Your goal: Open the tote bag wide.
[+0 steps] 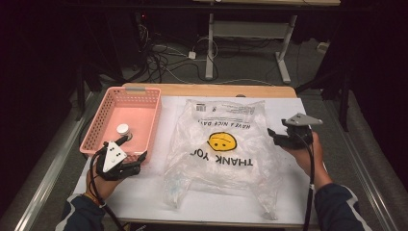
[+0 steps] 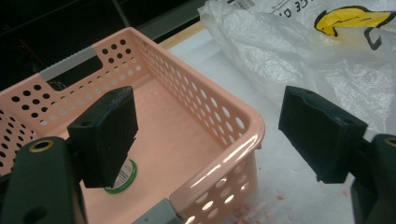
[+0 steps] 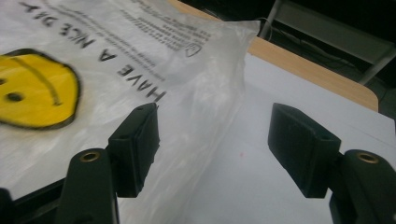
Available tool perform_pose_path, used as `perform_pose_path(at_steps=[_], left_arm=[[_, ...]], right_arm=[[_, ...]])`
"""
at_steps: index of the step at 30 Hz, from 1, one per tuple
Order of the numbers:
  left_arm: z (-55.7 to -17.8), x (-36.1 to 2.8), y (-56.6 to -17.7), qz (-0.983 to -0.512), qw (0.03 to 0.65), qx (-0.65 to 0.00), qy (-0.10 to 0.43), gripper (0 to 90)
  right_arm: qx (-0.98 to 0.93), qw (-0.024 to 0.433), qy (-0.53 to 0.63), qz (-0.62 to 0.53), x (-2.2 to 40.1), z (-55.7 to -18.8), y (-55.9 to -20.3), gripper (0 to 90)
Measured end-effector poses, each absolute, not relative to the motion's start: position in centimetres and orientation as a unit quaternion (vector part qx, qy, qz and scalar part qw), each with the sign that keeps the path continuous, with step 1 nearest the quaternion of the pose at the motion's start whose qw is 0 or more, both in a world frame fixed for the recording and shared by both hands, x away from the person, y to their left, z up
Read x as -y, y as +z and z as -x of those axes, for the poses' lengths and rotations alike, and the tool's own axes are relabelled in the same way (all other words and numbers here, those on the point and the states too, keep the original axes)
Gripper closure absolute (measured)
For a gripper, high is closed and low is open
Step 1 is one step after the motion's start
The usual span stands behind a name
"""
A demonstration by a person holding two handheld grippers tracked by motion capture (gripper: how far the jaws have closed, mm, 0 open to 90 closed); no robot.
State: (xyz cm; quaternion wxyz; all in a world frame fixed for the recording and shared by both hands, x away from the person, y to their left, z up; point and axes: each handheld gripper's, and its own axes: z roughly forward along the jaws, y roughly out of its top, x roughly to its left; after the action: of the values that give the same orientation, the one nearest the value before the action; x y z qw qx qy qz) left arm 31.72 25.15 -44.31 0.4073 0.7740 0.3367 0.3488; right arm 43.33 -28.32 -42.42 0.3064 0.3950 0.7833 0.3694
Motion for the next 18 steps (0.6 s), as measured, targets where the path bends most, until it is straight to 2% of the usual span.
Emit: perform_pose_path(at_steps=[6, 10, 12, 14, 17, 18], left_arm=[[-31.8, -24.9, -44.4, -0.778, 0.408, -0.332, 0.345, 19.5], [-31.8, -24.9, -44.1, -0.776, 0.413, -0.328, 0.347, 19.5], [-31.8, -24.9, -44.1, -0.778, 0.412, -0.326, 0.345, 19.5], [-31.8, -24.9, -44.1, -0.779, 0.413, -0.323, 0.344, 19.6], [-32.0, -24.9, -44.2, -0.781, 0.417, -0.319, 0.339, 19.7], [-32.1, -24.9, -44.2, -0.782, 0.418, -0.316, 0.338, 19.7]], right_arm=[[-0.784, 0.289, 0.351, -0.422, 27.0, -48.6, -42.8, 38.3], [-0.79, 0.288, 0.324, -0.434, 26.2, -51.2, -43.4, 43.8], [-0.794, 0.282, 0.307, -0.443, 26.1, -52.5, -43.9, 49.2], [-0.799, 0.286, 0.275, -0.453, 26.0, -53.6, -44.4, 59.1], [-0.805, 0.266, 0.263, -0.46, 26.2, -54.9, -44.9, 76.4], [-0.803, 0.269, 0.262, -0.462, 26.2, -55.4, -45.0, 87.3]])
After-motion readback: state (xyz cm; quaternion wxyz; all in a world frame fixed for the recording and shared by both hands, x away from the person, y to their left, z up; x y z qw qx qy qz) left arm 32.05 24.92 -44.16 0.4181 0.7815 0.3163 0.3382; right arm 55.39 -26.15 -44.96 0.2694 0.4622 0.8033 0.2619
